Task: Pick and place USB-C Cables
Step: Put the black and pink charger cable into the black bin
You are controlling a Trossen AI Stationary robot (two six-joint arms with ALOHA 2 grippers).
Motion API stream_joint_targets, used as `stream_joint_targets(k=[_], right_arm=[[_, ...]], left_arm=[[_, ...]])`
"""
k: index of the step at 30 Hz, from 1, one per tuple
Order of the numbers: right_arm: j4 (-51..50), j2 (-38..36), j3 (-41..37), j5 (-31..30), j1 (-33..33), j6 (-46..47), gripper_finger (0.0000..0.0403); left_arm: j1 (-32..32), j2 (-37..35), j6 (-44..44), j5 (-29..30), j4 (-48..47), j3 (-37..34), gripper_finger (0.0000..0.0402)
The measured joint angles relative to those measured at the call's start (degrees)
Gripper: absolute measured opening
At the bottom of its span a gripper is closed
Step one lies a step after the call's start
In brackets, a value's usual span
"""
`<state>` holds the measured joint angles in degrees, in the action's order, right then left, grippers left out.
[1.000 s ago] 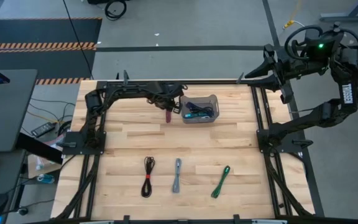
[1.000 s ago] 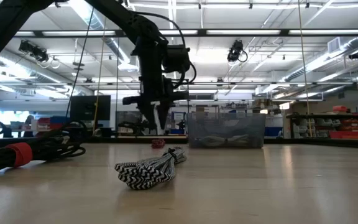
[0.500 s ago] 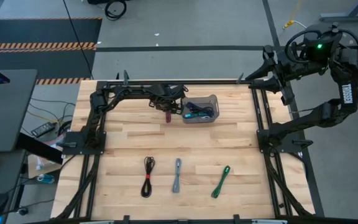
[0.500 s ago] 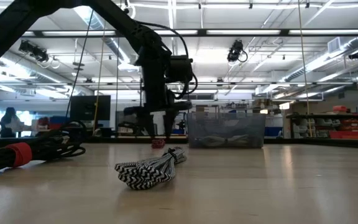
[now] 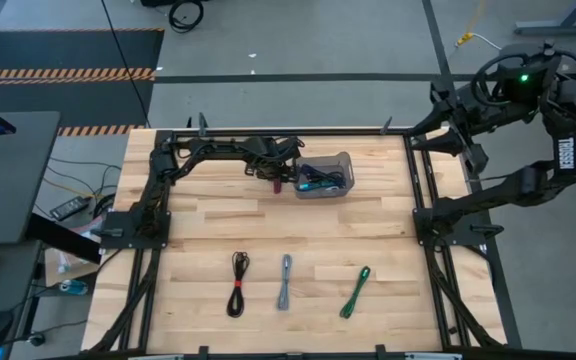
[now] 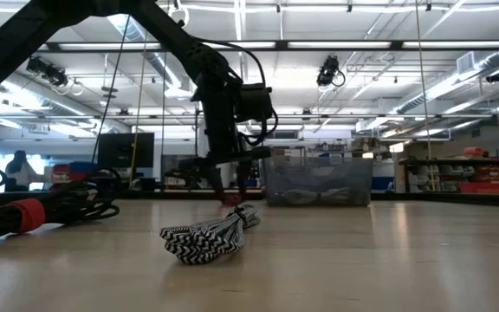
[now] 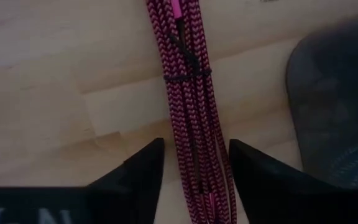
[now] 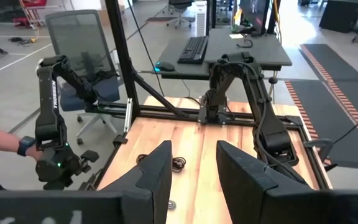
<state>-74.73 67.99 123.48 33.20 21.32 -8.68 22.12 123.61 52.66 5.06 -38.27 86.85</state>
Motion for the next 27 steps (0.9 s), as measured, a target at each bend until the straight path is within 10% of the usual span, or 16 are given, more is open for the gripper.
stream_joint_targets(k=[7, 20, 27], right_arm=[[0.0, -1.0, 0.0, 0.0, 0.0, 1.3, 0.0132], [-1.8, -1.3, 0.0, -4.2, 0.0, 1.0, 0.0127], [-11.8, -0.9, -3.2, -28.4, 0.0, -0.5, 0.0089]], left_arm=[[1.0, 0.1, -4.4, -1.1, -0.6, -0.1, 0.0030], [3.2, -8.8, -11.7, 8.0, -15.6, -0.4, 0.0026], [3.4, -19.2, -13.8, 9.8, -15.4, -0.3, 0.0026]])
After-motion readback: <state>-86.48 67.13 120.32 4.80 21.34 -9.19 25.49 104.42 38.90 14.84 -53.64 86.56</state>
